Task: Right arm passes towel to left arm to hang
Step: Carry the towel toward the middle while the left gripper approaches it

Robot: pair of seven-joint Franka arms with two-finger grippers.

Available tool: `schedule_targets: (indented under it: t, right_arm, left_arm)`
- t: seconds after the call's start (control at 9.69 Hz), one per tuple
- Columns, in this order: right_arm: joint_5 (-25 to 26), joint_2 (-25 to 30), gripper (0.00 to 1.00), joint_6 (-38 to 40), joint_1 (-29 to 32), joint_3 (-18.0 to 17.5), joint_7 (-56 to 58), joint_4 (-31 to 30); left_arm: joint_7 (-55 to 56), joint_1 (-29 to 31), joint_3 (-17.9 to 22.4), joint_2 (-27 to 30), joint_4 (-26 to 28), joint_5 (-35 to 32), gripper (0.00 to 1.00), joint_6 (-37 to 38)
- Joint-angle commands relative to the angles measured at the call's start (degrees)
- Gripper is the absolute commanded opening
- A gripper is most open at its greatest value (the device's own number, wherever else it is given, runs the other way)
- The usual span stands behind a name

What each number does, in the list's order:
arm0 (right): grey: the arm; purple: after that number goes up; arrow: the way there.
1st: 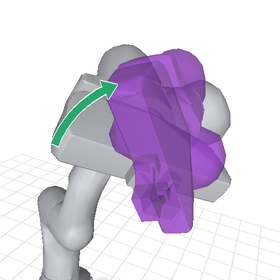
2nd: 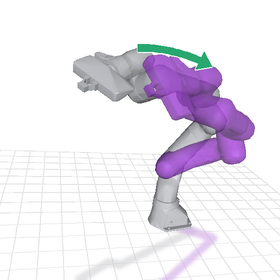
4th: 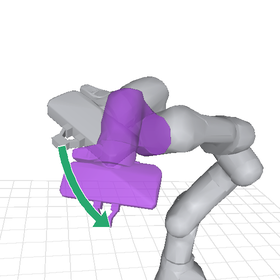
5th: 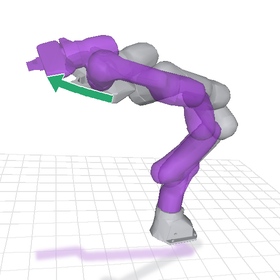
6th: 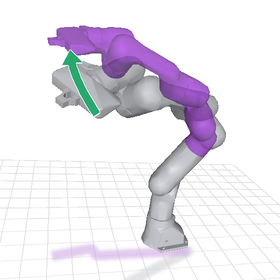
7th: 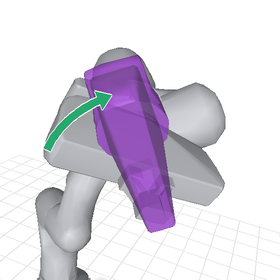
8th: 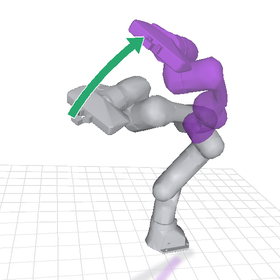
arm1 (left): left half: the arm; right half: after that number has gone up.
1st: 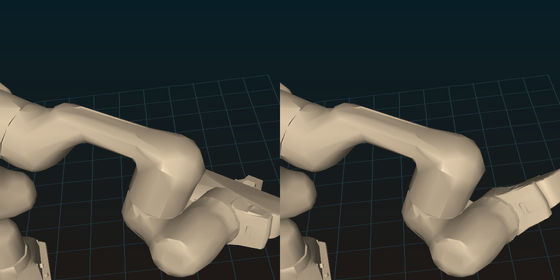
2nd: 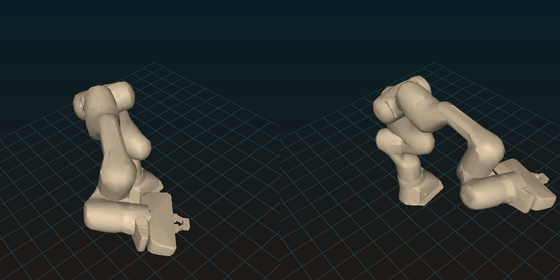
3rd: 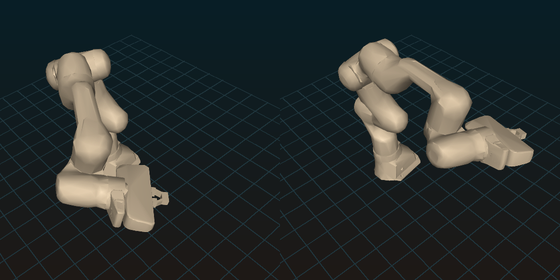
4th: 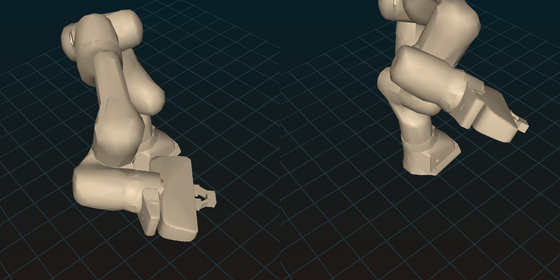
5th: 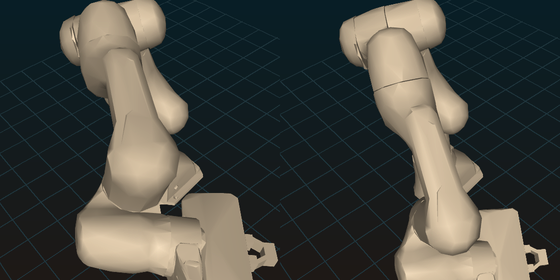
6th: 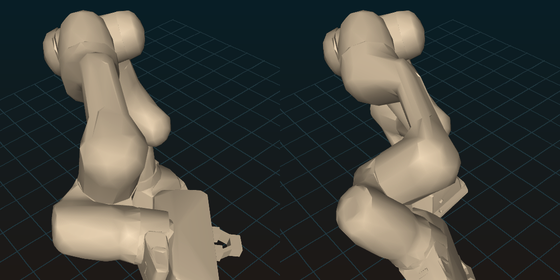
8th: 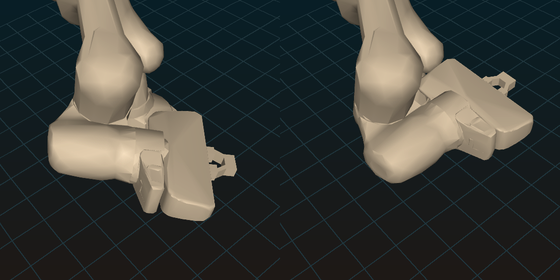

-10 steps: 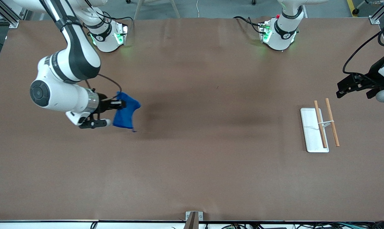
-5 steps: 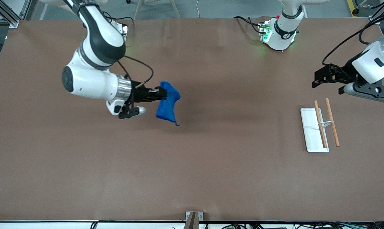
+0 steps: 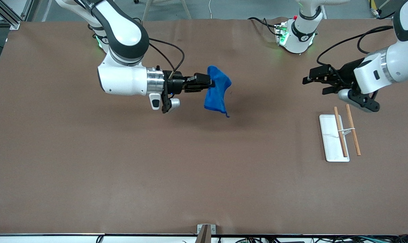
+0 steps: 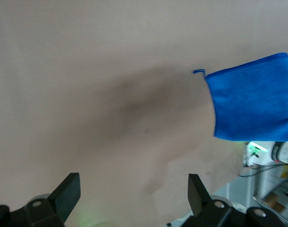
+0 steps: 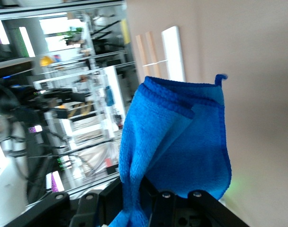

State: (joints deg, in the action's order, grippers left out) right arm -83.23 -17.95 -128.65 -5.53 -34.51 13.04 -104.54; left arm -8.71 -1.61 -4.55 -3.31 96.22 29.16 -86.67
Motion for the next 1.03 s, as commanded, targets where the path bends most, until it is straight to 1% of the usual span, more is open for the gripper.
schedule_targets:
  t: [0.0, 0.1, 0.21, 0.31, 0.41, 0.52, 0.62, 0.72, 0.83, 0.93]
  right_arm:
    - [-14.18, -3.49, 0.01, -0.02, -0.27, -3.53, 11.08, 0.48]
    - [-19.55, -4.81, 0.01, 0.42, -0.27, -5.02, 16.18, 0.48]
    - [-23.08, -6.56, 0.01, 1.55, -0.36, -6.26, 19.88, 0.65]
    - [-26.77, -7.97, 0.01, 3.39, -0.36, -7.14, 22.97, 1.18]
    - [-28.99, -8.77, 0.01, 5.58, -0.79, -7.24, 24.3, 2.05]
    - [-30.57, -9.3, 0.01, 6.21, -1.84, -7.32, 24.32, 3.89]
    - [-32.24, -9.74, 0.01, 6.13, -2.9, -7.33, 24.4, 5.04]
    - [-32.96, -9.74, 0.01, 6.05, -3.43, -7.33, 24.4, 5.66]
    - [-32.96, -9.74, 0.01, 5.78, -3.7, -7.33, 24.4, 6.01]
    - [-32.96, -9.74, 0.01, 5.69, -3.96, -7.33, 24.49, 6.1]
  left_arm:
    - [-5.76, 0.29, -0.02, -0.02, 6.41, 5.96, 1.0, -0.25]
    - [-6.83, 0.46, 0.07, -0.81, 8.26, 10.17, 1.0, -0.25]
    - [-7.63, 0.55, 0.07, -2.03, 9.59, 13.09, 1.0, -0.25]
    - [-11.38, 0.55, 0.07, -2.66, 11.69, 15.99, 1.0, -0.25]
    - [-14.63, 0.64, 0.07, -3.53, 15.62, 21.32, 1.0, -0.16]
    - [-17.45, 0.55, 0.07, -3.89, 18.27, 23.64, 1.0, -0.16]
    - [-21.39, 0.55, 0.07, -4.94, 19.52, 24.19, 1.0, -0.16]
    - [-23.78, 0.55, 0.07, -5.56, 20.75, 26.89, 1.0, -0.16]
    - [-26.16, 0.64, 0.07, -5.82, 22.67, 32.4, 1.0, -0.16]
    - [-26.53, 0.64, 0.07, -5.48, 24.35, 36.02, 1.0, -0.16]
